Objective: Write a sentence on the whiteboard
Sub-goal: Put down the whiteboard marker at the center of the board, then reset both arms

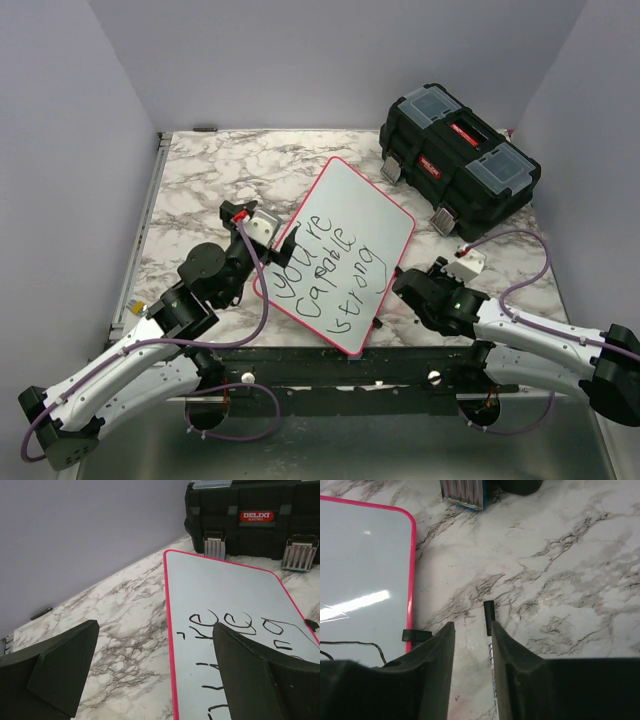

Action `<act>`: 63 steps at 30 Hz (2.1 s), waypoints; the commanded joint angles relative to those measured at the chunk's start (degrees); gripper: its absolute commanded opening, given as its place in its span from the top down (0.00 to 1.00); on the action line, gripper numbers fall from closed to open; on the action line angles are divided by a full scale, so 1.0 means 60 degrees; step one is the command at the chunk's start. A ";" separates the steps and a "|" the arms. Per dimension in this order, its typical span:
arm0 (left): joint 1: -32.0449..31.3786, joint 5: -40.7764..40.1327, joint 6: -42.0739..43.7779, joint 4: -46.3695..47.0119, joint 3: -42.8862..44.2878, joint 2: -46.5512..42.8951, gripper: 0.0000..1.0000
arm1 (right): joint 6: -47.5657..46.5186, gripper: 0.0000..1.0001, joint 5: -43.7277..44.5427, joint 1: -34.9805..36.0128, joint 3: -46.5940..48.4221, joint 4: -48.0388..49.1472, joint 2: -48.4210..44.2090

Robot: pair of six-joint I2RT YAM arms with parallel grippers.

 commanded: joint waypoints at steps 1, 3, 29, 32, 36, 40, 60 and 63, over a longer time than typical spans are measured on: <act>0.0021 -0.0480 -0.0091 0.0320 -0.0084 -0.0133 0.01 | 0.0612 0.60 0.0533 -0.0057 -0.0074 0.0070 -0.0034; 0.0021 -0.0501 -0.0076 0.0320 -0.0100 -0.0151 0.02 | 0.0599 0.58 0.0534 -0.0057 -0.0069 0.0073 -0.0033; 0.0724 -0.2231 -0.0373 0.0393 0.0220 0.0127 0.01 | -0.4974 0.00 -0.0885 -0.0057 0.2480 0.1523 -0.0881; 0.0994 -0.2736 -0.0419 0.0473 0.0257 0.0168 0.02 | -0.5856 0.00 -0.1634 -0.0053 0.2964 0.2109 -0.0889; 0.1574 -0.3159 -0.0608 0.0577 0.0254 0.0038 0.02 | -0.6476 0.00 -0.2565 -0.0049 0.3698 0.2615 -0.0785; 0.2267 -0.3286 -0.0838 0.0592 0.0237 -0.0105 0.02 | -0.6803 0.00 -0.2871 -0.0057 0.4268 0.2844 -0.0762; 0.3559 -0.2540 -0.1470 0.0393 0.0287 -0.0049 0.02 | -0.7353 0.00 -0.4208 -0.0057 0.4268 0.3537 -0.1399; 0.3556 -0.2499 -0.1468 0.0378 0.0293 -0.0049 0.01 | -0.7379 0.00 -0.4211 -0.0057 0.4239 0.3610 -0.1392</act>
